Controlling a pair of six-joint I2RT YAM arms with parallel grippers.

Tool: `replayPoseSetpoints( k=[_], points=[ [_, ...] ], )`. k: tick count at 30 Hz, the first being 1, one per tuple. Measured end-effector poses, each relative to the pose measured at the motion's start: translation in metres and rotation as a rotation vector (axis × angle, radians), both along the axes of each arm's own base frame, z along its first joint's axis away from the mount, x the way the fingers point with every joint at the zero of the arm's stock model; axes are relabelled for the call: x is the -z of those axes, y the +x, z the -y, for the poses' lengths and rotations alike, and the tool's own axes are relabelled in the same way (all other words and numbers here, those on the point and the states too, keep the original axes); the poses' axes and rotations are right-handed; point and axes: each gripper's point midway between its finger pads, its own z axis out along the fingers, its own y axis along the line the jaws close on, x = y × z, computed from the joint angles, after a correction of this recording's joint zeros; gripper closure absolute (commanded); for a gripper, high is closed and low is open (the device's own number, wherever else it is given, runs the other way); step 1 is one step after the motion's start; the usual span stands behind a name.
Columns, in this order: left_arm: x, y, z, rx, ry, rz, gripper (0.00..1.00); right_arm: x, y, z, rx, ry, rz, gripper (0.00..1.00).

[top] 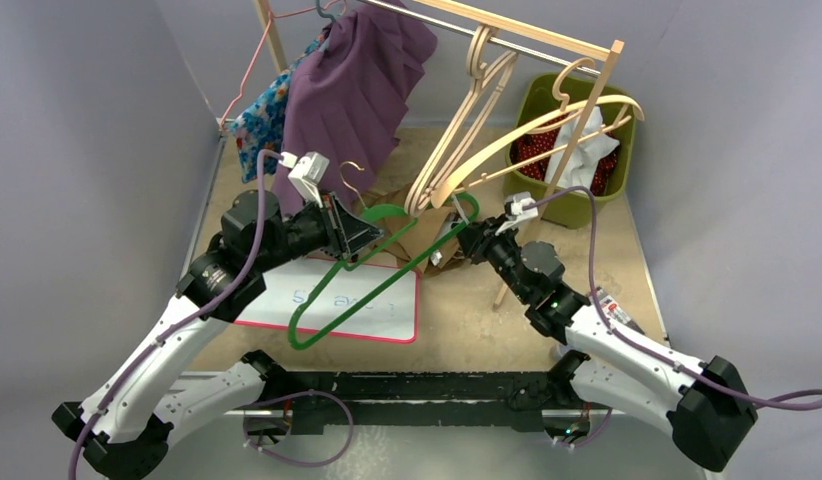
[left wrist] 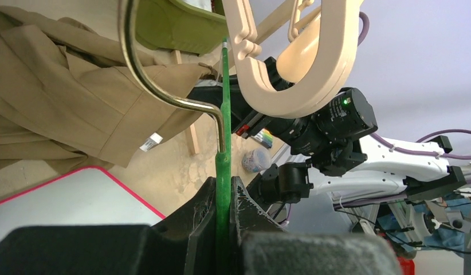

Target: Remove the skirt from the hanger

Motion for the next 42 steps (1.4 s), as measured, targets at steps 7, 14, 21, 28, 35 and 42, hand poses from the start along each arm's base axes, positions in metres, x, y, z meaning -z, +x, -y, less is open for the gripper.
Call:
replayPoseSetpoints(
  k=[7,14,21,28,35,42],
  points=[
    [0.001,-0.006,-0.007,-0.014,0.012,-0.002,1.0,0.003,0.004,0.009,0.024,-0.011,-0.01,0.77],
    [0.006,-0.007,-0.01,-0.015,0.036,-0.004,1.0,0.001,0.006,0.017,0.025,-0.013,-0.009,0.56],
    [0.012,-0.008,-0.012,-0.002,0.074,0.006,1.0,0.027,0.001,0.026,0.001,-0.132,-0.066,0.22],
    [0.02,-0.007,-0.006,0.058,0.135,0.022,1.0,0.015,-0.02,0.038,-0.028,-0.194,-0.096,0.05],
    [0.014,-0.008,-0.003,0.098,0.162,0.062,1.0,-0.034,-0.033,0.047,-0.027,-0.163,-0.029,0.01],
    [0.013,-0.012,-0.001,0.134,0.164,0.069,1.0,-0.051,-0.024,0.032,-0.073,-0.18,-0.017,0.03]
  ],
)
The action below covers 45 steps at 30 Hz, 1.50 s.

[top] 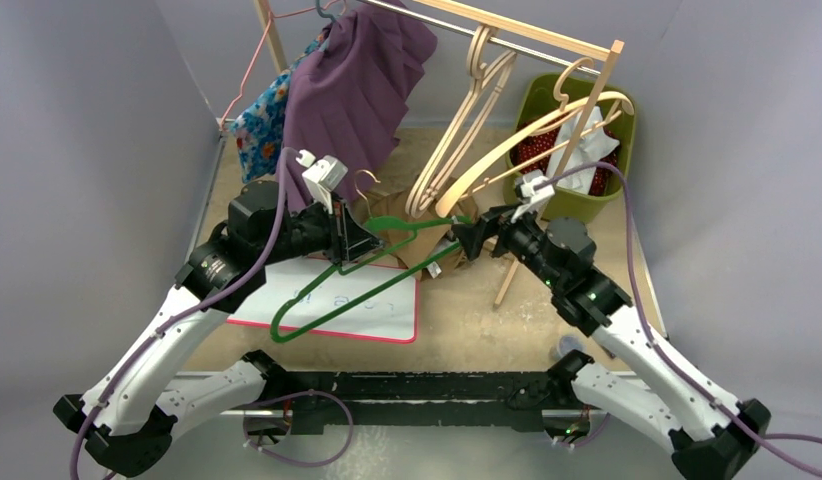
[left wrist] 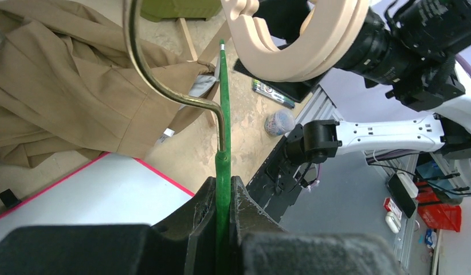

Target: Remove the skirt from the hanger

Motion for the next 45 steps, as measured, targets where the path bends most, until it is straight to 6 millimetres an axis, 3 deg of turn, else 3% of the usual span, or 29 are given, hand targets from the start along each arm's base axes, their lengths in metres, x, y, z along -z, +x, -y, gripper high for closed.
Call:
replayPoseSetpoints(
  k=[5,9,14,22,23,27,32,37,45],
  points=[
    [0.0,-0.001,0.0,0.007,-0.002,-0.002,1.0,0.016,0.012,-0.021,-0.062,-0.027,-0.042,0.13],
    [0.0,-0.002,0.0,0.009,-0.002,-0.001,1.0,0.026,0.016,-0.031,-0.094,-0.039,-0.065,0.33],
    [0.0,-0.002,0.0,0.01,-0.002,0.0,1.0,0.024,0.017,-0.033,-0.086,-0.013,-0.071,0.56],
    [-0.009,0.001,-0.002,-0.001,-0.014,0.032,1.0,0.017,0.015,-0.024,-0.043,0.016,-0.071,0.8],
    [-0.01,0.001,-0.003,-0.001,-0.013,0.037,1.0,0.018,0.014,-0.024,-0.045,0.012,-0.075,0.79],
    [-0.009,0.001,-0.004,-0.005,-0.007,0.034,1.0,0.02,0.013,-0.023,-0.041,0.015,-0.088,0.41],
    [-0.013,-0.003,-0.003,0.01,-0.02,0.044,1.0,0.018,0.019,-0.021,0.004,0.07,-0.115,0.25],
    [-0.014,-0.002,-0.004,-0.001,-0.024,0.047,1.0,0.018,0.019,-0.016,0.031,0.065,-0.114,0.13],
    [-0.014,0.02,-0.023,-0.18,0.006,0.072,1.0,0.02,-0.004,0.017,0.104,0.018,-0.135,0.09]
  ],
)
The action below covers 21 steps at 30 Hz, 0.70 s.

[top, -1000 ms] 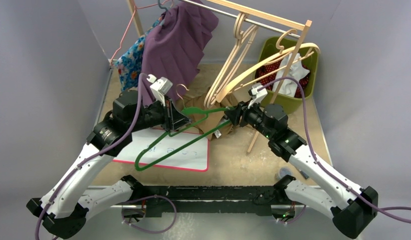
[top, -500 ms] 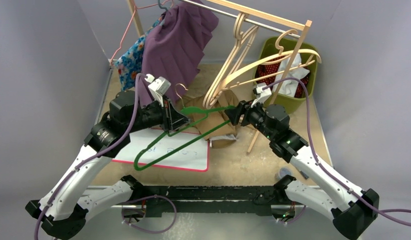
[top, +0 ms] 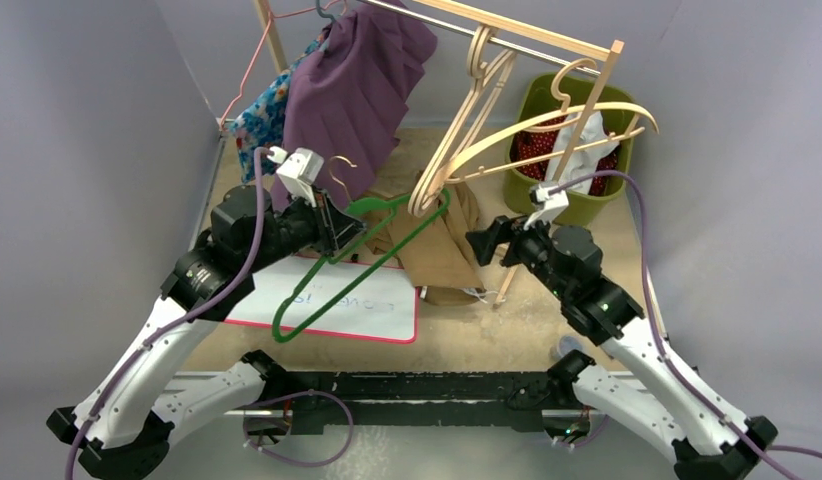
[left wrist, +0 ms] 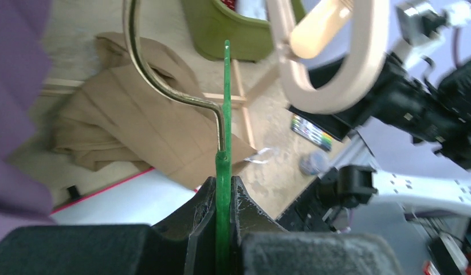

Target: Remove the skirt from the hanger

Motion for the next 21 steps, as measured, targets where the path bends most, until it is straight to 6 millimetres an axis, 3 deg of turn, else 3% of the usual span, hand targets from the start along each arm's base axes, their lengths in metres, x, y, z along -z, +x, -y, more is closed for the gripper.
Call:
replayPoseSetpoints(
  k=[3,6,11,15,18,21],
  points=[
    [0.0,0.009,-0.013,-0.091,0.017,0.015,1.0,0.001,-0.014,0.007,0.001,0.04,-0.007,0.06],
    [-0.001,0.013,-0.022,-0.145,0.02,0.034,1.0,0.019,-0.023,0.002,-0.026,0.089,-0.05,0.05],
    [-0.003,0.019,-0.029,-0.198,0.024,0.045,1.0,0.093,-0.024,-0.02,-0.064,0.1,-0.262,0.05],
    [-0.002,0.018,-0.032,-0.212,0.026,0.04,1.0,0.152,-0.02,-0.026,-0.029,0.032,-0.435,0.09],
    [-0.003,0.014,-0.036,-0.217,0.025,0.042,1.0,0.172,-0.017,-0.028,-0.017,0.009,-0.487,0.17],
    [-0.005,0.009,-0.041,-0.222,0.02,0.049,1.0,0.177,-0.014,-0.033,-0.025,0.018,-0.497,0.41]
  ],
)
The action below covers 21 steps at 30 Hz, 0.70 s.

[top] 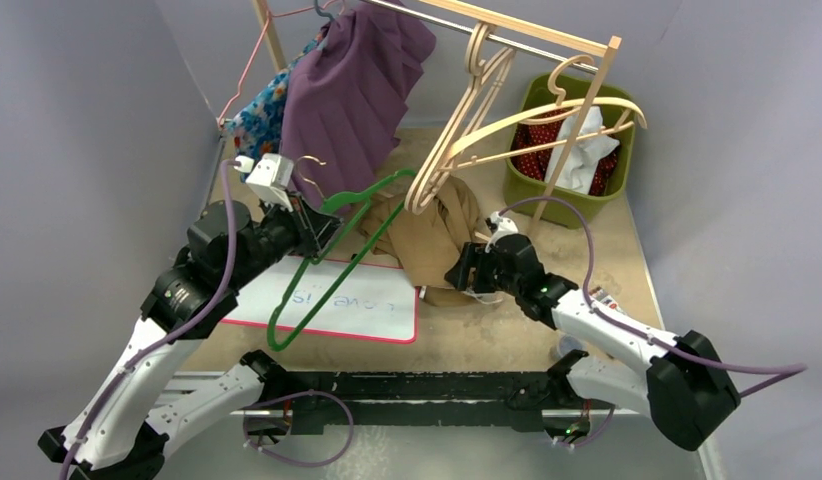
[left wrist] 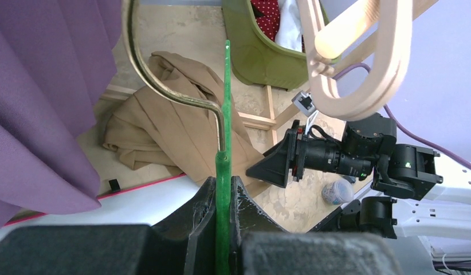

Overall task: Remove the skirt from the hanger
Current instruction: Remove the skirt from the hanger, then pick up the skirt from the center of the board.

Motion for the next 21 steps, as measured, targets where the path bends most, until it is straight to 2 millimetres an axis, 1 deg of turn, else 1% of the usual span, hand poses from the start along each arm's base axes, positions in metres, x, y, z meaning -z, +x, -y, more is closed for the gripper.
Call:
replayPoseSetpoints(
  k=[2,4,5,7,9,10,12,14,15,16,17,21],
  points=[
    [-0.002,-0.002,-0.002,-0.002,-0.006,0.009,1.0,-0.001,0.0,-0.004,-0.013,0.017,0.005,0.68],
    [-0.001,-0.003,-0.003,-0.003,-0.006,0.009,1.0,-0.004,-0.002,-0.007,-0.03,0.039,0.009,0.98],
    [0.0,-0.003,-0.003,-0.003,-0.005,0.009,1.0,-0.006,-0.003,-0.008,-0.032,0.047,0.011,1.0],
    [0.0,-0.003,-0.003,-0.002,-0.005,0.008,1.0,-0.012,-0.004,-0.007,-0.026,0.061,0.024,1.0],
    [0.001,-0.003,-0.002,-0.002,-0.002,0.004,1.0,-0.023,-0.005,-0.002,-0.009,0.069,0.049,1.0],
    [0.001,-0.002,-0.002,-0.002,-0.002,0.004,1.0,-0.031,-0.005,0.002,0.004,0.068,0.068,1.0],
    [0.002,-0.002,-0.002,-0.002,0.0,0.002,1.0,-0.055,-0.005,0.011,0.035,0.069,0.124,1.0],
    [0.002,-0.001,-0.002,-0.002,0.001,0.0,1.0,-0.089,-0.003,0.023,0.076,0.072,0.209,1.0],
    [0.002,-0.002,-0.002,-0.002,0.001,0.001,1.0,-0.113,-0.002,0.031,0.099,0.075,0.267,1.0],
    [0.002,-0.002,-0.002,-0.003,0.0,0.003,1.0,-0.126,-0.002,0.035,0.11,0.078,0.299,1.0],
    [0.001,-0.002,-0.003,-0.004,-0.001,0.005,1.0,-0.145,-0.003,0.044,0.133,0.073,0.348,1.0],
    [-0.001,-0.004,-0.005,-0.009,-0.006,0.013,1.0,-0.234,-0.01,0.083,0.238,0.064,0.564,1.0]
  ],
)
